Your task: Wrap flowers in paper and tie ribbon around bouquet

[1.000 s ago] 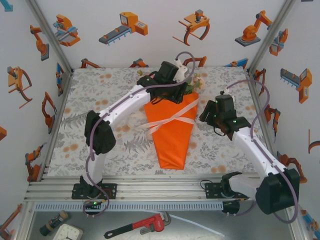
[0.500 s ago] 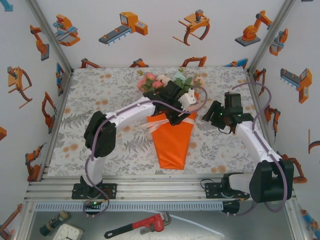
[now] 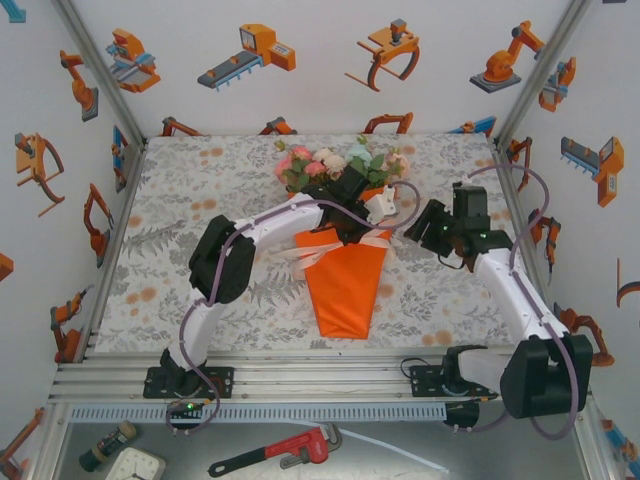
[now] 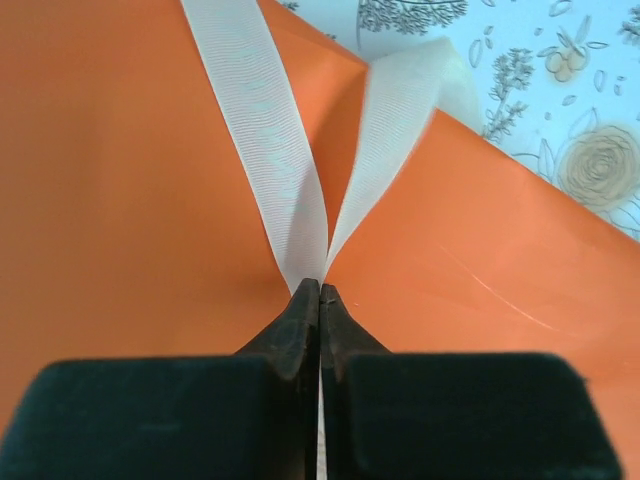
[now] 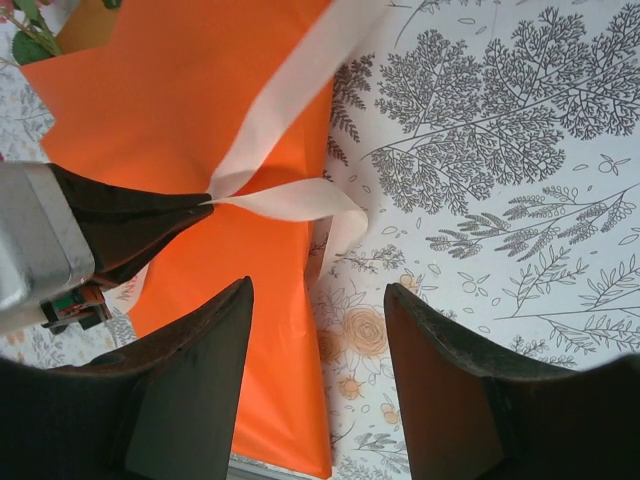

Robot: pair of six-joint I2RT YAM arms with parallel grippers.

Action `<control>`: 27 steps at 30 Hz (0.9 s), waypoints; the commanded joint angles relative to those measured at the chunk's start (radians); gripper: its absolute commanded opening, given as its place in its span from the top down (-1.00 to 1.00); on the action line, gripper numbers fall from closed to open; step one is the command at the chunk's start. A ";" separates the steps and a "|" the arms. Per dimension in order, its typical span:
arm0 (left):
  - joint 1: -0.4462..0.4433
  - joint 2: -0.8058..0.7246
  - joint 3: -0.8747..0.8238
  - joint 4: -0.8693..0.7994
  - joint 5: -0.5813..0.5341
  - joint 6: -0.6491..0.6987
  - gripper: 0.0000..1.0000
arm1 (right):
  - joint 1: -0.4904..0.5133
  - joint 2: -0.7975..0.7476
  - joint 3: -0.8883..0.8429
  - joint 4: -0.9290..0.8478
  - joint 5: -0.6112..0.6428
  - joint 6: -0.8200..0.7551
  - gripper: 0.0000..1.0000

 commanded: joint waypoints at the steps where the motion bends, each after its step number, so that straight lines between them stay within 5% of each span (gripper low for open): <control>1: 0.024 -0.009 0.069 -0.108 0.126 -0.069 1.00 | -0.004 -0.068 -0.060 0.091 -0.041 -0.017 -0.05; 9: 0.084 -0.080 0.025 -0.030 0.433 -0.458 1.00 | 0.132 -0.215 -0.285 0.470 -0.062 -0.230 -0.09; 12: 0.113 -0.096 0.012 0.018 0.456 -0.584 1.00 | 0.233 -0.212 -0.390 0.676 -0.058 -0.322 -0.09; 17: 0.117 -0.115 0.003 0.031 0.444 -0.602 1.00 | 0.359 -0.137 -0.549 1.036 0.051 -0.502 -0.09; 27: 0.122 -0.093 0.019 0.022 0.399 -0.586 1.00 | 0.375 0.146 -0.612 1.455 0.103 -1.053 -0.07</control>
